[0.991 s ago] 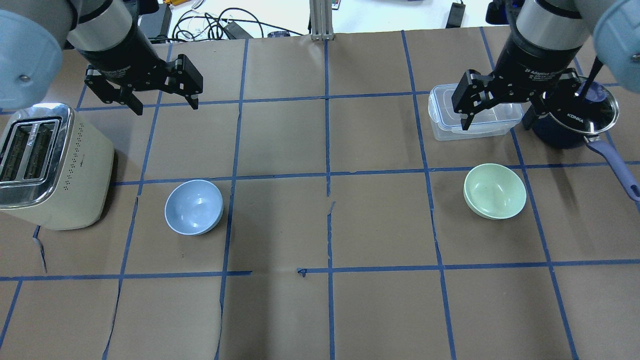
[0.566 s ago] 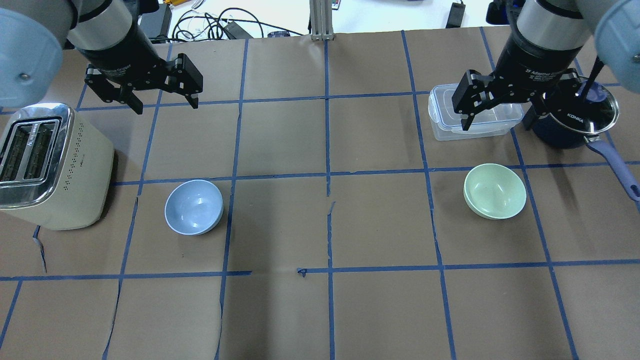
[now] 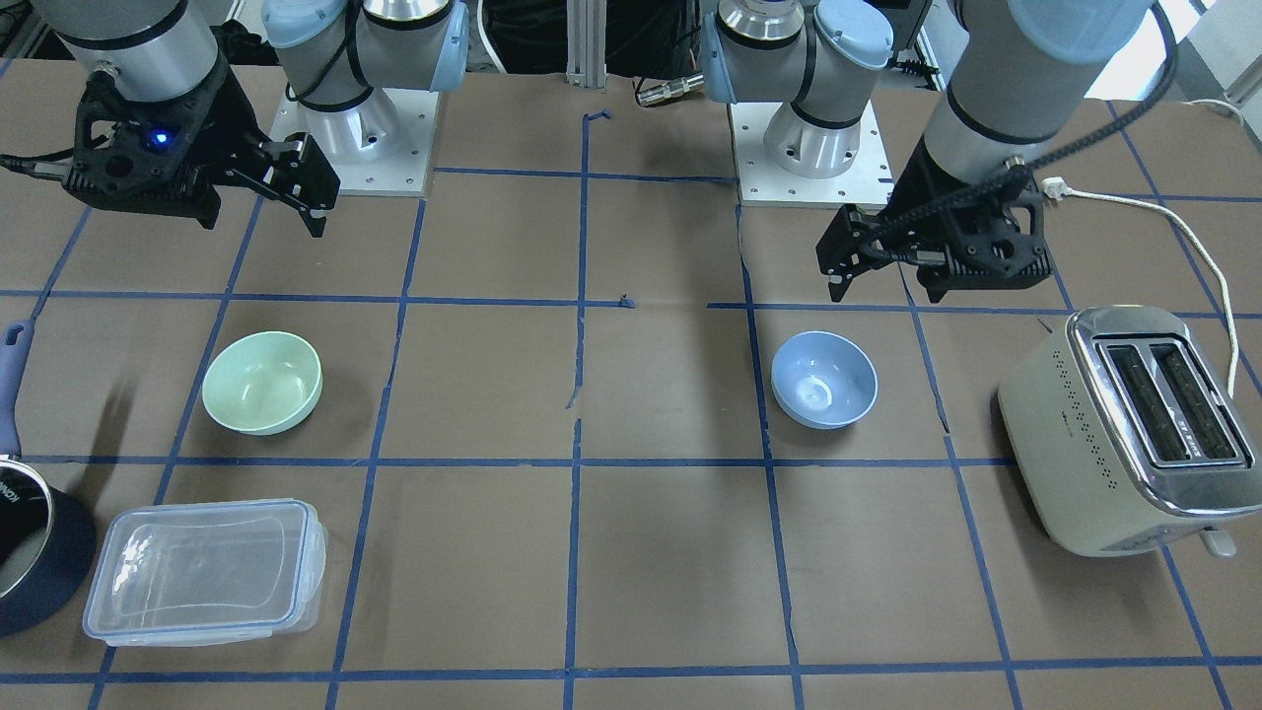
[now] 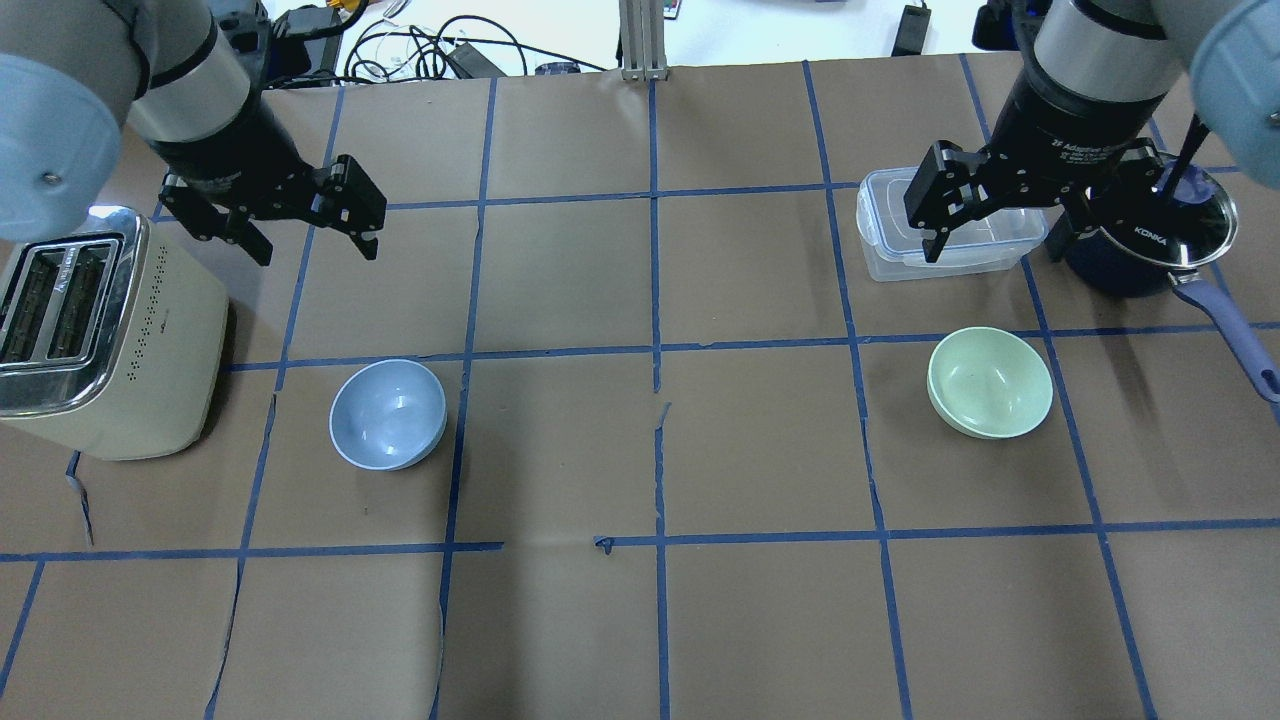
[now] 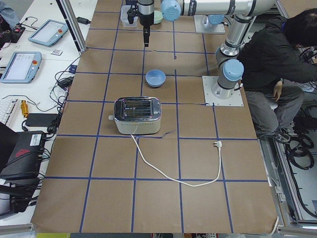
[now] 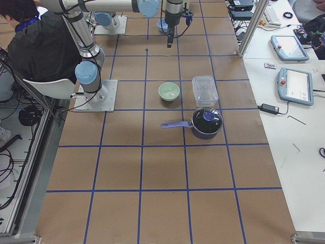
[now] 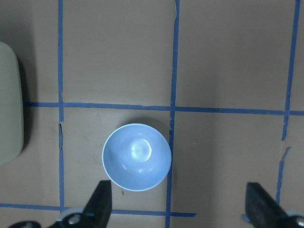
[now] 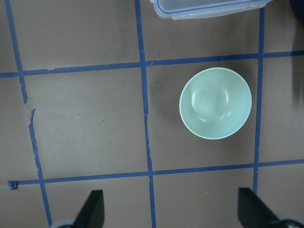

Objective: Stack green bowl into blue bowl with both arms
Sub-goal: 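Lower the left gripper onto the rim of the light blue bowl and grasp it, then carry the blue bowl centerward with the left gripper while the right descends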

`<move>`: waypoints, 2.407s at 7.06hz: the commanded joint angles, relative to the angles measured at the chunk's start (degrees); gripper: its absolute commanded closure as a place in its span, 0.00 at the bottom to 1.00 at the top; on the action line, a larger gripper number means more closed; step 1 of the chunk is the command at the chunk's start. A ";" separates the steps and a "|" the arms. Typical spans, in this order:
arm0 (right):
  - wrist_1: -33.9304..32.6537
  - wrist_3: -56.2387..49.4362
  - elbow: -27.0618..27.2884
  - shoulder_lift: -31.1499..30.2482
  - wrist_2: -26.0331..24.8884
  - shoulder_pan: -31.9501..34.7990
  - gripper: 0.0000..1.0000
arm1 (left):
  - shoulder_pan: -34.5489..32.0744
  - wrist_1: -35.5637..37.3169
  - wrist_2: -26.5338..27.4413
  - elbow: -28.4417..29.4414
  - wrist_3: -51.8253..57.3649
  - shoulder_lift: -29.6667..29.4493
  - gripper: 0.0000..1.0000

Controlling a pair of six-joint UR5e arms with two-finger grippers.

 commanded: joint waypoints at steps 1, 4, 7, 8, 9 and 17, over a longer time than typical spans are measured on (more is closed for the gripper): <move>0.11 0.00 0.01 0.06 -0.33 -0.09 0.00 | 6.42 12.14 0.09 -13.40 6.82 -0.68 0.00; -3.39 -0.87 0.36 0.50 -0.51 -3.67 0.00 | 11.01 30.61 -0.53 -28.03 8.36 -1.64 0.02; -3.06 -9.55 0.45 0.59 -0.33 -11.75 0.00 | 11.19 45.13 -0.88 -34.80 7.84 -5.16 0.17; -3.67 -10.54 0.63 0.76 -0.42 -12.82 0.00 | 11.10 45.26 -0.97 -35.26 8.27 -5.43 0.79; -3.41 -16.55 0.98 2.77 -0.33 -14.31 0.00 | 11.19 45.09 -0.97 -35.44 8.27 -5.52 0.94; -27.83 -18.37 20.67 14.28 3.35 -22.76 0.00 | -5.53 33.66 -12.90 -17.61 -8.73 -7.96 1.00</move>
